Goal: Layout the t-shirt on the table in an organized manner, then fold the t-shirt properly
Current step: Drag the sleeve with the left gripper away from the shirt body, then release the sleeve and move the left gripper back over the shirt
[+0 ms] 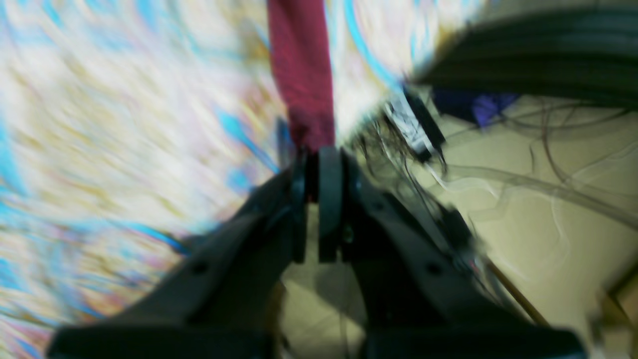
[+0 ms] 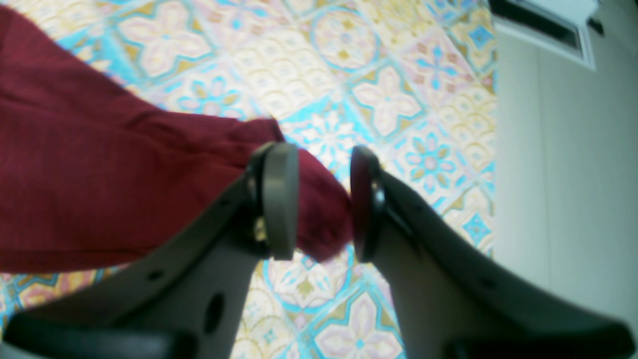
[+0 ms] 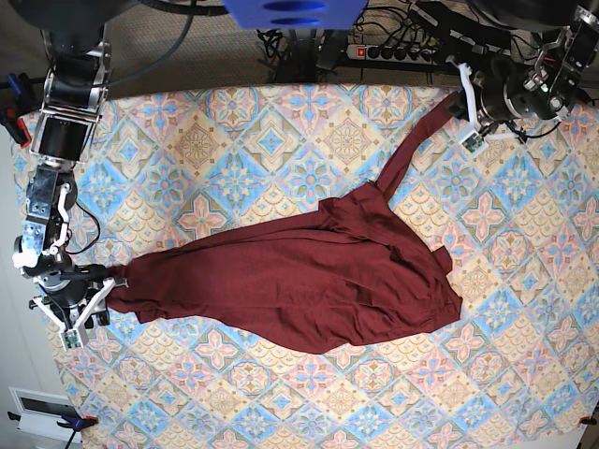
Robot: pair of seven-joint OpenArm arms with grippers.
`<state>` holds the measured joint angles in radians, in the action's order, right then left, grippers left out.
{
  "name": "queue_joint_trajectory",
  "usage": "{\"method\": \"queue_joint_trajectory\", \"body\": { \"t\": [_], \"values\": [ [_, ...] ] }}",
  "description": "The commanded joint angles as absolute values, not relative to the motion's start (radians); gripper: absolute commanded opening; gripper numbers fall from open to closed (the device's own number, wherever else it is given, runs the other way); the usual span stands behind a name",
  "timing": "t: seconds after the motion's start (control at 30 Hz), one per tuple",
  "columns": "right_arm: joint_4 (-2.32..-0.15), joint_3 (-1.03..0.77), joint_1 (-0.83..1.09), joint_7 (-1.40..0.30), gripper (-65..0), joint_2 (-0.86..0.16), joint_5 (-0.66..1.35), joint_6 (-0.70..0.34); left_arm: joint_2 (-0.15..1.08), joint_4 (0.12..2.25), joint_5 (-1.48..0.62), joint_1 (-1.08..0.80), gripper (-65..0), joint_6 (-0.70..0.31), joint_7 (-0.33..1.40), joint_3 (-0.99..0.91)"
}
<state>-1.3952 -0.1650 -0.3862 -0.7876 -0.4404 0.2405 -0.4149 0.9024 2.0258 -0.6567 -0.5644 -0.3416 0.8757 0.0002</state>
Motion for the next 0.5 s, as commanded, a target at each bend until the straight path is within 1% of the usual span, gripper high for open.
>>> {"method": "queue_joint_trajectory", "body": {
  "t": [0.0,0.03,0.23,0.37,0.47],
  "values": [
    [-1.431,-0.170,-0.394,-0.766,-47.6,-0.460,0.246,-0.414,0.920,2.032,-0.644,-0.565,-64.9,-0.338,0.871,-0.010],
    [-1.446,-0.170,-0.374,-0.766,-47.6,-0.460,0.246,-0.414,0.914,2.032,-0.624,-0.555,-64.8,-0.337,0.863,-0.013],
    [-1.494,-0.170,-0.314,-0.765,-47.6,-0.458,0.246,-0.414,0.774,2.032,-0.553,-0.498,-64.8,-0.337,0.839,-0.062],
    [-1.517,-0.170,-0.312,-0.766,-47.6,-0.455,0.246,-0.414,0.630,2.032,-0.549,-0.430,-64.8,-0.337,0.842,-0.136],
    [-1.517,-0.170,-0.311,-0.766,-47.6,-0.453,0.246,-0.414,0.572,2.031,-0.552,-0.377,-64.8,-0.340,0.842,-0.139]
  ]
}}
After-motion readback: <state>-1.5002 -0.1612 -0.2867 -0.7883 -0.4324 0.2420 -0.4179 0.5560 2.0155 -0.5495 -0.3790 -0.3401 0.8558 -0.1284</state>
